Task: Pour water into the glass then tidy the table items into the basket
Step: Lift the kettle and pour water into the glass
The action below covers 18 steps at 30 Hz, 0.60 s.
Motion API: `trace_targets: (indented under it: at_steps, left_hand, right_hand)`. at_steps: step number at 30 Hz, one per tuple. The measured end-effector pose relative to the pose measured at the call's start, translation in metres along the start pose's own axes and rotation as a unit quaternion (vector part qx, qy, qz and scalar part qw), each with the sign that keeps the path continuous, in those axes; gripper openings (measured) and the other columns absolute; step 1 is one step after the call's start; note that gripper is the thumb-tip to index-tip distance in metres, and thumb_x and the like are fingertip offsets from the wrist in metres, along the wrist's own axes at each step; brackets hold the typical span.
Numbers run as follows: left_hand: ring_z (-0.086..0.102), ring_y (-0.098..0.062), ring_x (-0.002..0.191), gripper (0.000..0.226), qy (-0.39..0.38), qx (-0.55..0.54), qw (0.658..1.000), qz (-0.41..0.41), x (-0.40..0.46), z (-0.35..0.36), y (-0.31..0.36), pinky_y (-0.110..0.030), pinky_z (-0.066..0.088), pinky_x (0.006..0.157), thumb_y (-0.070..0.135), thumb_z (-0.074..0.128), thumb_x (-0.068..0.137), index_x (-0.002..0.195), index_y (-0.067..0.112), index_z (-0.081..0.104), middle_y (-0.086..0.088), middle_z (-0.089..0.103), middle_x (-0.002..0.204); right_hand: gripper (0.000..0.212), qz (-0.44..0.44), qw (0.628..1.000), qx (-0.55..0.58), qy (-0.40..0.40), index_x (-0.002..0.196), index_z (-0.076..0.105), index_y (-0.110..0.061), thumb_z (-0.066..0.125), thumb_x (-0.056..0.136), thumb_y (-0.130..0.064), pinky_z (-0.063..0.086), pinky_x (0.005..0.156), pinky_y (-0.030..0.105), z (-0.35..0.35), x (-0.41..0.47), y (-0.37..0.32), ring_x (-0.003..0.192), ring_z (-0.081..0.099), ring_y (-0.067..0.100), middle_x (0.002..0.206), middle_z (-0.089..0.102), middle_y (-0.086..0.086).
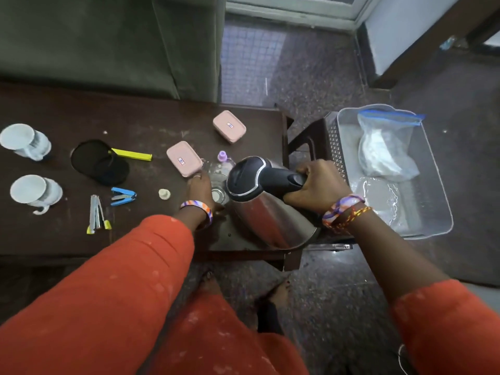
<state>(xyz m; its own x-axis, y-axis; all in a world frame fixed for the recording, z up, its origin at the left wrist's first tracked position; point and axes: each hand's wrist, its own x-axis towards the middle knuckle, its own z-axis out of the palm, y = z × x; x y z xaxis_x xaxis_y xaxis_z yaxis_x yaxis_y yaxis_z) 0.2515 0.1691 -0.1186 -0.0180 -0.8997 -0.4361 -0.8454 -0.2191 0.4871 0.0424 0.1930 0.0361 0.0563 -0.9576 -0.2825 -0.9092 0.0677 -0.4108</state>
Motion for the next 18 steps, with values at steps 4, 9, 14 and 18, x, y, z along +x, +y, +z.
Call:
trace_targets:
  at_steps: [4,9,14,18]
  left_hand:
    - [0.057,-0.041,0.11,0.073,0.02,-0.01,1.0,0.021,0.006,0.002,-0.01,-0.043,0.05,0.088,0.029,0.073,0.066,0.13,0.009,0.044,-0.022,0.063,0.116]
    - [0.058,-0.038,0.106,0.054,0.015,-0.008,0.999,0.047,0.005,0.002,-0.019,-0.042,0.051,0.084,0.035,0.065,0.068,0.115,0.012,0.055,-0.017,0.064,0.112]
    - [0.058,-0.038,0.105,0.056,0.02,-0.036,0.998,0.042,0.001,0.006,-0.023,-0.041,0.052,0.078,0.038,0.066,0.066,0.117,0.016,0.053,-0.015,0.063,0.111]
    - [0.056,-0.036,0.11,0.063,0.027,-0.054,0.997,0.044,-0.001,0.008,-0.028,-0.042,0.053,0.081,0.041,0.069,0.063,0.119,0.021,0.051,-0.012,0.061,0.117]
  right_hand:
    - [0.025,-0.034,0.998,-0.034,-0.028,0.057,0.057,-0.001,0.07,0.059,-0.022,0.05,0.052,0.037,0.003,0.014,-0.013,0.059,0.057,0.033,0.058,0.059,0.017]
    - [0.029,-0.051,0.994,-0.062,-0.074,0.055,0.048,-0.006,0.07,0.062,-0.024,0.042,0.051,0.031,0.006,0.026,-0.031,0.065,0.055,0.037,0.053,0.043,0.008]
    - [0.042,-0.062,0.988,-0.101,-0.1,0.049,0.034,-0.018,0.072,0.065,-0.026,0.036,0.053,0.027,0.007,0.032,-0.04,0.063,0.05,0.031,0.054,0.036,0.001]
    - [0.037,-0.066,0.982,-0.129,-0.119,0.056,0.042,-0.012,0.073,0.067,-0.029,0.037,0.055,0.027,0.006,0.035,-0.046,0.064,0.049,0.03,0.056,0.036,0.001]
